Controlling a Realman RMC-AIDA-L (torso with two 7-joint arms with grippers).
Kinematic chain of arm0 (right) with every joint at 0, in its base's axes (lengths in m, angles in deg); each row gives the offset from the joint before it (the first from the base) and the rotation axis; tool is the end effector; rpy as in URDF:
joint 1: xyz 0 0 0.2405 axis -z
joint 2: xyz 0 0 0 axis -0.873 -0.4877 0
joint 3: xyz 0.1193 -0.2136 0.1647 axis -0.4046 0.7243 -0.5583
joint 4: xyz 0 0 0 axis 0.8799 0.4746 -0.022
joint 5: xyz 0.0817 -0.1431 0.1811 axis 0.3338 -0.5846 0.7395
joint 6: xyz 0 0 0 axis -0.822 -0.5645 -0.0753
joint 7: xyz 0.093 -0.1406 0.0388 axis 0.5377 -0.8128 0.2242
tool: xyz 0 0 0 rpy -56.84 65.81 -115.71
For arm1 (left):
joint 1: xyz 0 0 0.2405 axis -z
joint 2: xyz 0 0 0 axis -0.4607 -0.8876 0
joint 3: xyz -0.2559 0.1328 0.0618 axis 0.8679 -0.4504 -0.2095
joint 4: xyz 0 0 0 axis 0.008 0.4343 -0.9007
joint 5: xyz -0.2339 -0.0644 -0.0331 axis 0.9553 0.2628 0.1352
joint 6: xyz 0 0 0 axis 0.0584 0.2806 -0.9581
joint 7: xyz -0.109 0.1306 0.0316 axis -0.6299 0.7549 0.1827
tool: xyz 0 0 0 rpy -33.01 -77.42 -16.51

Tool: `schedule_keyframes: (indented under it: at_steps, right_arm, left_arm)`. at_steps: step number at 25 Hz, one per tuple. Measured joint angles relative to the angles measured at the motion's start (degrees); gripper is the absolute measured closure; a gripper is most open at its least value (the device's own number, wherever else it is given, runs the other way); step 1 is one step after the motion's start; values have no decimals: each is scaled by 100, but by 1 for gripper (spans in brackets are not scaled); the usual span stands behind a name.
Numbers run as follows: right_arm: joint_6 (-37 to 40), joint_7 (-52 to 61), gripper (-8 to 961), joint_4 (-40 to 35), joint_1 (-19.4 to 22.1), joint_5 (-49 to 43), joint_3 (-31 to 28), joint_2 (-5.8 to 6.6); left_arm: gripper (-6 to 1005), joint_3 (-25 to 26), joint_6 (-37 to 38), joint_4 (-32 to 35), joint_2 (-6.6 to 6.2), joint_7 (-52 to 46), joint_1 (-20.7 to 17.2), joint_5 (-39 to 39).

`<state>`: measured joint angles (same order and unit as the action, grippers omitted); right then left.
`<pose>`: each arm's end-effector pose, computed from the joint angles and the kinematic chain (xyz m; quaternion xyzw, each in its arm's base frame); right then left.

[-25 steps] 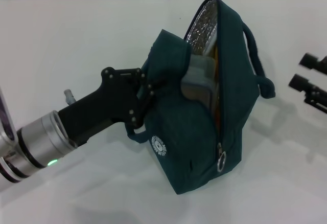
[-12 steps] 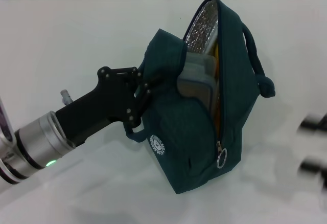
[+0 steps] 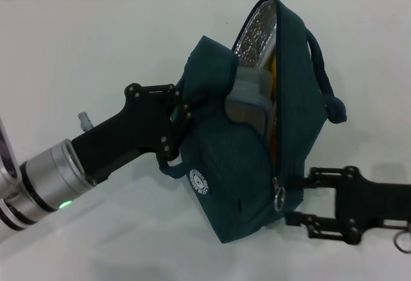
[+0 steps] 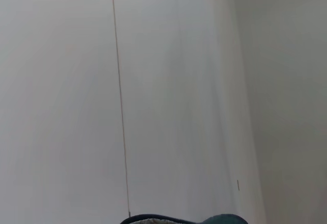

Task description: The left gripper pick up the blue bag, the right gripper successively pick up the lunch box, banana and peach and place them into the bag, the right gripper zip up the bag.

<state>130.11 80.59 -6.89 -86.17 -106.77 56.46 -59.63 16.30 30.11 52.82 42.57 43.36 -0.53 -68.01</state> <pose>0.3179 0.3041 -0.0870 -0.9460 0.1207 0.2974 0.0451 -0.2825 0.3128 -0.0989 -0.8542 -0.0349 -0.4495 0.2591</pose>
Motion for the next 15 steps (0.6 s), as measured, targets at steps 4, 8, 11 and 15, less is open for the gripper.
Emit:
schedule_keyframes:
  at_steps: [4, 8, 11, 15]
  right_arm:
    - [-198, 19, 365, 236, -282, 1, 75, -36]
    - [-183, 22, 368, 391, -507, 0, 438, -41]
    - [-182, 28, 371, 379, -527, -3, 587, -42]
    - [-202, 66, 374, 376, -530, -5, 595, -45]
  left_arm:
    - [961, 0, 2, -5, -7, 1, 0, 4]
    - [960, 5, 2, -5, -7, 2, -5, 4]
    - [962, 4, -5, -5, -7, 2, -8, 4]
    - [962, 8, -8, -5, -6, 2, -9, 4]
